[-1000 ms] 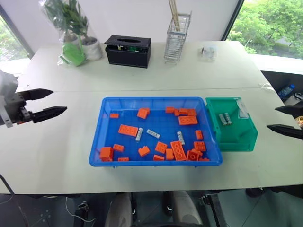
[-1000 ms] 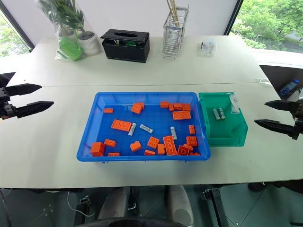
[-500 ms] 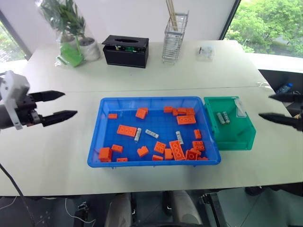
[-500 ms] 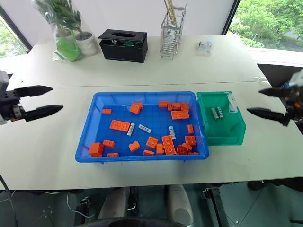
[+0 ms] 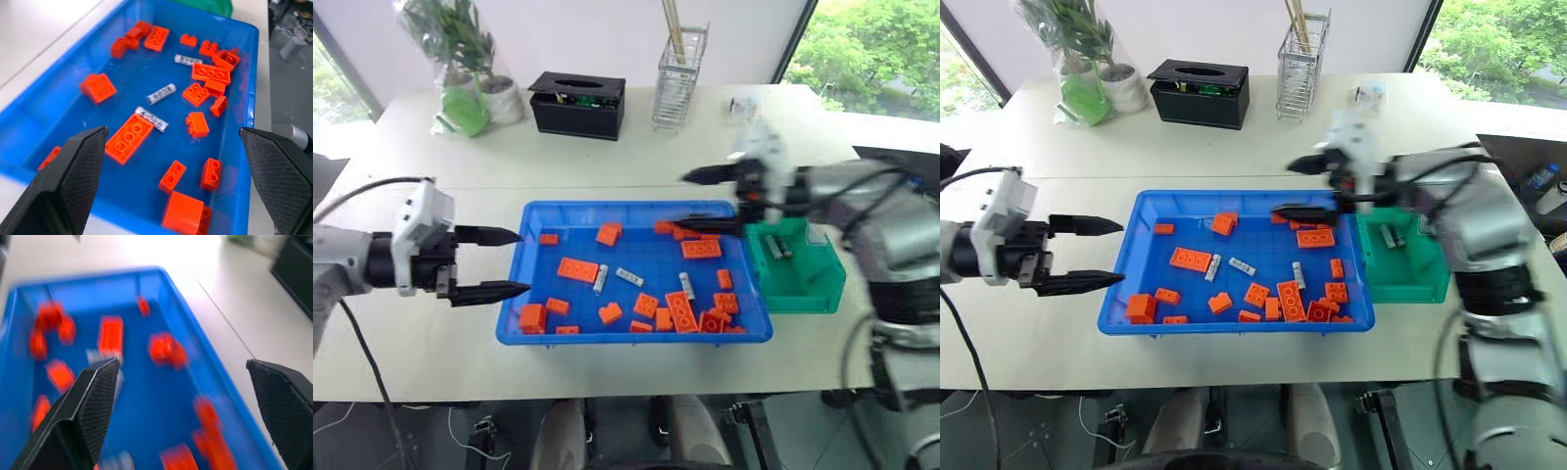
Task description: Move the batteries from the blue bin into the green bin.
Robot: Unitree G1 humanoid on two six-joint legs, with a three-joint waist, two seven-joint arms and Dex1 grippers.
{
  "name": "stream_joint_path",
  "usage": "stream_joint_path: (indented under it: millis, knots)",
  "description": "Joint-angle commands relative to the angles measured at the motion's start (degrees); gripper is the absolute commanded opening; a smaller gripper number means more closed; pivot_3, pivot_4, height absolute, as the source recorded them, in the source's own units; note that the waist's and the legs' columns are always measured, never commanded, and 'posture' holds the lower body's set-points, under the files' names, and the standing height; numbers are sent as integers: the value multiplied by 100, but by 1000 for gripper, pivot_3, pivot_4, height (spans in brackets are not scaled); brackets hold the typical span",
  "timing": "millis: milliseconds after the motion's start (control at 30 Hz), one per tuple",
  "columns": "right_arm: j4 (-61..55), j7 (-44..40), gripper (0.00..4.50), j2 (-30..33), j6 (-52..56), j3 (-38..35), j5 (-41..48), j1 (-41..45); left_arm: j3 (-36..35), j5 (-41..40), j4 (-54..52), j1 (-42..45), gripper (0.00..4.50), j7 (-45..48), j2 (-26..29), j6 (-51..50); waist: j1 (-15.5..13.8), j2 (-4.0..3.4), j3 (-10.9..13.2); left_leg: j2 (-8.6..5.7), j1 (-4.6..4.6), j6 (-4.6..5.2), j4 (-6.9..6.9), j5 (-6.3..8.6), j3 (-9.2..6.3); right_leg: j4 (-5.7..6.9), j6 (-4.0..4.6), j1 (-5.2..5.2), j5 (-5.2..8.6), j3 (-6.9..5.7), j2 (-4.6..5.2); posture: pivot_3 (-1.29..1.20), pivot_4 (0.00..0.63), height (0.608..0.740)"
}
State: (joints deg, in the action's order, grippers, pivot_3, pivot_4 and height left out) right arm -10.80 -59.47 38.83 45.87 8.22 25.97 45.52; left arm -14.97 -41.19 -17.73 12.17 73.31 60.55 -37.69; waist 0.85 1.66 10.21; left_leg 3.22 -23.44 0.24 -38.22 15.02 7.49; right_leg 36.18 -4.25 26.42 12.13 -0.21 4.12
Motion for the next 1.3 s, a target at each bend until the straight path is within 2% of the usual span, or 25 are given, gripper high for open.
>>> stream_joint_path:
  millis: [33, 167, 367, 1067, 1167, 1233, 1300]
  knots:
    - [-386, 527, 4289, -388, 469, 751, -290, 73, 134, 12, -48, 164, 4500, 144, 50, 123, -13, 1, -1, 0, -1, 0, 0, 0, -1, 1, 0, 0, 0, 0, -1, 0, 150, 736]
    - [-228, 1049, 4289, -933, 723, 1531, -705, 4, 428, 98, 92, 470, 4500, 164, -32, 188, -29, 7, -3, -8, -10, 1, -5, 0, -3, -3, 1, -1, 1, -1, 4, 0, 150, 736]
    - [268, 1339, 4289, -1427, 744, 1906, -1011, 33, 617, 57, 100, 773, 4500, 210, -122, 124, 3, 7, -3, -11, -10, 2, -7, 0, -6, -1, -3, -2, -1, -1, 3, 0, 150, 736]
    - [1137, 1253, 4289, -1903, 168, 2394, -1614, -374, 680, 93, 101, 836, 4500, 166, -233, 79, 16, 10, -5, -9, -4, 3, -5, 0, -8, 0, -10, -6, -5, -1, -1, 0, 150, 736]
    - [1275, 1265, 3483, -1928, -8, 2389, -1757, -347, 694, 101, 106, 848, 4500, 162, -247, 80, 18, 10, -6, -8, -3, 2, -5, 0, -8, 0, -8, -6, -3, -1, -1, 0, 150, 736]
    - [1177, 1167, 2551, -1880, 1, 2276, -1721, -311, 709, 97, 110, 871, 4500, 156, -267, 74, 18, 10, -5, -8, -3, 2, -5, 0, -8, 0, -8, -7, -3, -1, -1, 0, 150, 736]
    - [985, 1096, 2551, -1859, 278, 1917, -1467, -246, 741, 106, 131, 895, 4500, 146, -304, 70, 12, 10, -5, -8, -3, 2, -5, 0, -8, 0, -8, -7, -4, -1, -1, 0, 150, 736]
